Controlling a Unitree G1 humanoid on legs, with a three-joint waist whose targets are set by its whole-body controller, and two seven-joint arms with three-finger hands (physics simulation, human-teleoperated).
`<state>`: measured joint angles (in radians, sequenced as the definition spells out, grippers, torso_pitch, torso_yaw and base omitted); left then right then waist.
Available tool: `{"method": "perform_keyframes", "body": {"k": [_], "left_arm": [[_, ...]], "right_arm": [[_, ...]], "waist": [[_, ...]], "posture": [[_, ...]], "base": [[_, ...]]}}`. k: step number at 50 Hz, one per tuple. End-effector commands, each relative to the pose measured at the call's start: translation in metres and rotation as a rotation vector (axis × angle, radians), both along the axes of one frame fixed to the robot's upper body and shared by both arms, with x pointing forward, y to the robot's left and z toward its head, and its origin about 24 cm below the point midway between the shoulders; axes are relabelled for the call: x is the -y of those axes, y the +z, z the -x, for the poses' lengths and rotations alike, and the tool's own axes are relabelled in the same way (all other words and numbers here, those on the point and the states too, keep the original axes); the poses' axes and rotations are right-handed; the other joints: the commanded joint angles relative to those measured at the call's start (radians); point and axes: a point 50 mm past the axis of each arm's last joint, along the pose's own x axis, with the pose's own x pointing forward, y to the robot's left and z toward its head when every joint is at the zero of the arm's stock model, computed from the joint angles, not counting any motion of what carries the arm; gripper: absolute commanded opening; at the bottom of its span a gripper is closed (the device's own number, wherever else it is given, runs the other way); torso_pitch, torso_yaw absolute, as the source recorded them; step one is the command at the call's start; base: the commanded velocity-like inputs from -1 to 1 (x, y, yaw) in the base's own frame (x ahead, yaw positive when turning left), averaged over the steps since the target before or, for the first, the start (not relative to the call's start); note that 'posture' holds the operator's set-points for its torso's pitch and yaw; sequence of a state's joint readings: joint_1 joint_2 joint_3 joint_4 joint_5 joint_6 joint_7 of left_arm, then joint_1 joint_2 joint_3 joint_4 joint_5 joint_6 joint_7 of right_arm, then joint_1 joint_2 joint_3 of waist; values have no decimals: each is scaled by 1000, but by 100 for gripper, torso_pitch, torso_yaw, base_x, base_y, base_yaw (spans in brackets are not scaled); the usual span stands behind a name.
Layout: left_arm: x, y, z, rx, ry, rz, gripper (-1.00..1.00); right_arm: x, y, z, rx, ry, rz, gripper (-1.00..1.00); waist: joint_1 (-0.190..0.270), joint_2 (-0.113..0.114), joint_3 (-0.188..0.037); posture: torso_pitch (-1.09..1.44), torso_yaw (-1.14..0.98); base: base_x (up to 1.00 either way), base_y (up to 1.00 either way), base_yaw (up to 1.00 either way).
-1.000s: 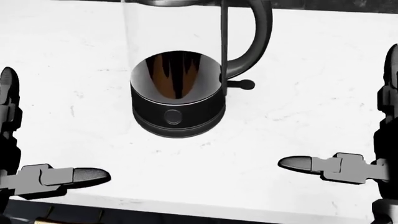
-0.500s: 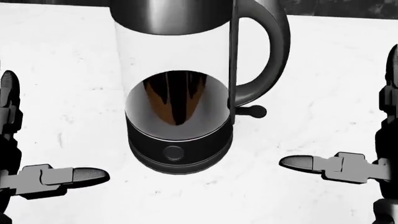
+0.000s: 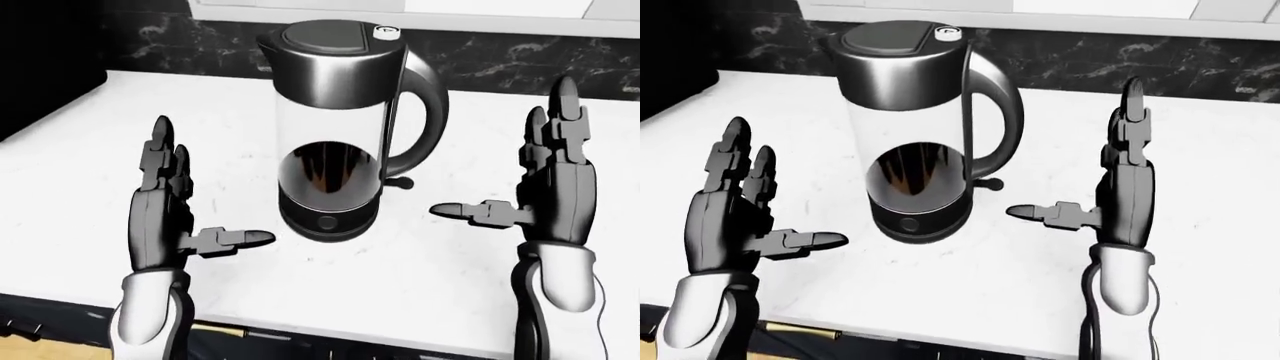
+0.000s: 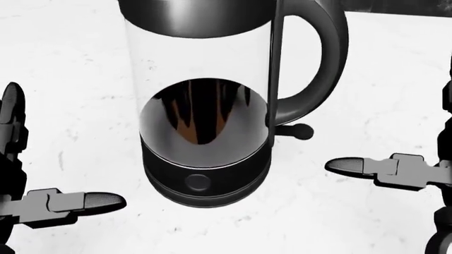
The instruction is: Press down the lever to turn on the electric kettle.
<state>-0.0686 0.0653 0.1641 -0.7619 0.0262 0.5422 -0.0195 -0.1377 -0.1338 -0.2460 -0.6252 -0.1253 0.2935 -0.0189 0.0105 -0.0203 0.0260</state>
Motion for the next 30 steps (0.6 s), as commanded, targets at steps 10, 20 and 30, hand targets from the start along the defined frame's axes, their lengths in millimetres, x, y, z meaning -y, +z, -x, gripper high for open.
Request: {"method": "perform_keyframes", "body": {"k": [10, 20, 30], "left_arm": [[2, 14, 4, 80, -8, -14, 100], [1, 14, 3, 79, -9, -14, 100], [2, 14, 4, 78, -9, -12, 100]], "right_arm": [[6, 14, -10, 11, -86, 44, 100], [11, 22, -20, -56, -154, 79, 100], [12, 26, -31, -97, -159, 85, 100]], "waist": [[0, 2, -14], [0, 4, -15], [-3, 7, -19]], "posture": [[0, 0], [0, 0], [0, 0]], "base": [[0, 0, 0], [0, 0, 0], [0, 0, 0]]}}
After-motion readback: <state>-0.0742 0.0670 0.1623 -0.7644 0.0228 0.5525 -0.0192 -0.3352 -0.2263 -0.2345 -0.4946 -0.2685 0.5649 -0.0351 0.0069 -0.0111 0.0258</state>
